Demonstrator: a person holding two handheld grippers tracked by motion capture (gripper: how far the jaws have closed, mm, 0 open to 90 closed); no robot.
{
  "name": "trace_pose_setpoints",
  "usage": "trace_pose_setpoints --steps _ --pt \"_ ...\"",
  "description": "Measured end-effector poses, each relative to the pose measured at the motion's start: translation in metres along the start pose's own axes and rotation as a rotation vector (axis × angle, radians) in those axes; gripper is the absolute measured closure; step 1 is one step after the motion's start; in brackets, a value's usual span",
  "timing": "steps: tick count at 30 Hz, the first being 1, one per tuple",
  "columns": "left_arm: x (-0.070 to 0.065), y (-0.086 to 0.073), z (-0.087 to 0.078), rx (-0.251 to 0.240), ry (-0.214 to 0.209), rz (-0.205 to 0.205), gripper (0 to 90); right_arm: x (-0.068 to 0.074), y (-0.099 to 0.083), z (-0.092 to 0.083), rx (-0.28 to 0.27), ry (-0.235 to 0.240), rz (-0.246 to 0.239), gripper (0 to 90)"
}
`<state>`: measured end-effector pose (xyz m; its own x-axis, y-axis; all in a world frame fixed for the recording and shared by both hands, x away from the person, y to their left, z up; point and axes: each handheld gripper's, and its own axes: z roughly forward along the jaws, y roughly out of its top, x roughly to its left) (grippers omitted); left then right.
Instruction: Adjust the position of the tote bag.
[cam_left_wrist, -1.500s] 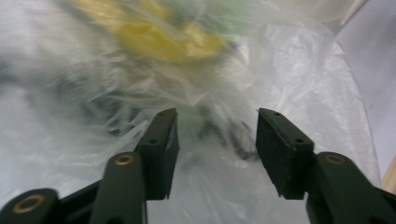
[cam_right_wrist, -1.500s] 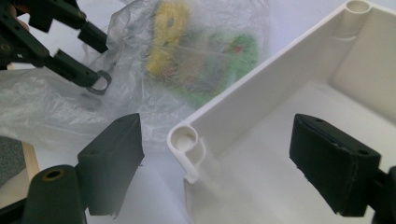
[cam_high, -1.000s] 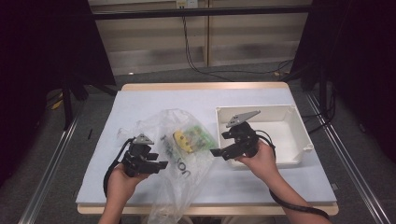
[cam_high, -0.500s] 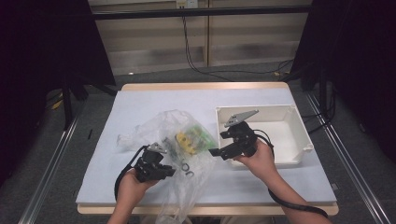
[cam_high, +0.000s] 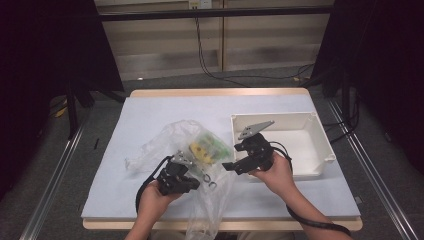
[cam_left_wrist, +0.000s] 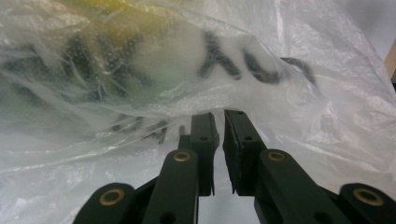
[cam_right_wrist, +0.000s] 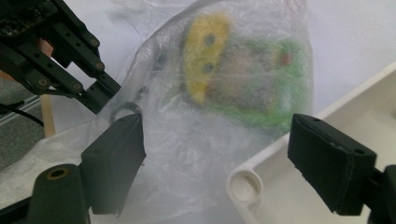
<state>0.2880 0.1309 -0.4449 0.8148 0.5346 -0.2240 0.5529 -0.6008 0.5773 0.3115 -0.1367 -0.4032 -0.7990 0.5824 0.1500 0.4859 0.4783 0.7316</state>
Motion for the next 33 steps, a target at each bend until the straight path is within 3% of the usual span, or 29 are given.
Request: trace_pose_setpoints --steps 3,5,7,8,11,12,13,14,15,17,19,22,23,27,28,30,31,33 --pt "0.0 0.0 -0.001 -0.001 0.001 0.004 82.2 0.001 0.001 0.001 0.0 0.01 -0.001 19.0" --pt "0.002 -0.002 -0.004 -0.016 0.009 -0.018 82.0 0.002 0.003 0.003 -0.005 0.008 -0.001 19.9" --pt "0.003 -0.003 -0.005 -0.004 0.008 -0.012 81.1 0.002 0.004 0.005 -0.003 0.009 -0.005 20.0" --pt "0.004 -0.004 -0.007 0.019 0.02 0.02 80.4 0.002 0.005 0.005 -0.003 0.016 -0.007 20.2" --pt "0.004 -0.004 -0.009 0.027 0.032 0.028 77.1 0.004 0.006 0.007 0.0 0.011 -0.013 20.4" --pt "0.002 -0.005 -0.01 -0.002 0.051 -0.018 72.3 0.005 0.007 0.009 0.001 0.02 -0.022 20.5" --pt "0.006 -0.005 -0.014 0.025 0.068 0.015 69.2 0.006 0.008 0.009 -0.001 0.025 -0.019 20.5" --pt "0.006 -0.005 -0.014 0.025 0.068 0.015 62.9 0.006 0.008 0.009 -0.001 0.025 -0.019 20.5" --pt "0.009 -0.007 -0.018 0.002 0.114 -0.02 54.4 0.007 0.009 0.011 0.003 0.042 -0.022 20.5" --pt "0.014 -0.009 -0.026 -0.01 0.151 -0.032 49.4 0.009 0.009 0.013 0.004 0.053 -0.027 20.9" --pt "0.022 -0.011 -0.036 -0.046 0.18 -0.06 40.6 0.012 0.009 0.016 0.005 0.059 -0.035 21.5" --pt "0.033 -0.013 -0.053 -0.075 0.276 -0.082 34.1 0.019 0.008 0.023 0.032 0.087 -0.051 23.3" --pt "0.033 -0.013 -0.053 -0.075 0.276 -0.082 33.3 0.019 0.008 0.023 0.032 0.087 -0.051 23.3" --pt "0.056 -0.018 -0.069 -0.083 0.392 -0.096 29.1 0.028 0.005 0.033 0.05 0.119 -0.054 25.7" --pt "0.063 -0.019 -0.071 -0.084 0.402 -0.099 26.6 0.03 0.003 0.037 0.062 0.123 -0.062 26.0" --pt "0.083 -0.017 -0.071 -0.113 0.397 -0.148 19.5 0.038 0.0 0.048 0.105 0.121 -0.07 26.9" --pt "0.083 -0.017 -0.071 -0.113 0.397 -0.148 18.3 0.039 -0.001 0.051 0.109 0.121 -0.072 27.4" --pt "0.1 -0.012 -0.062 -0.093 0.404 -0.164 15.1 0.043 -0.001 0.054 0.12 0.124 -0.091 29.3"
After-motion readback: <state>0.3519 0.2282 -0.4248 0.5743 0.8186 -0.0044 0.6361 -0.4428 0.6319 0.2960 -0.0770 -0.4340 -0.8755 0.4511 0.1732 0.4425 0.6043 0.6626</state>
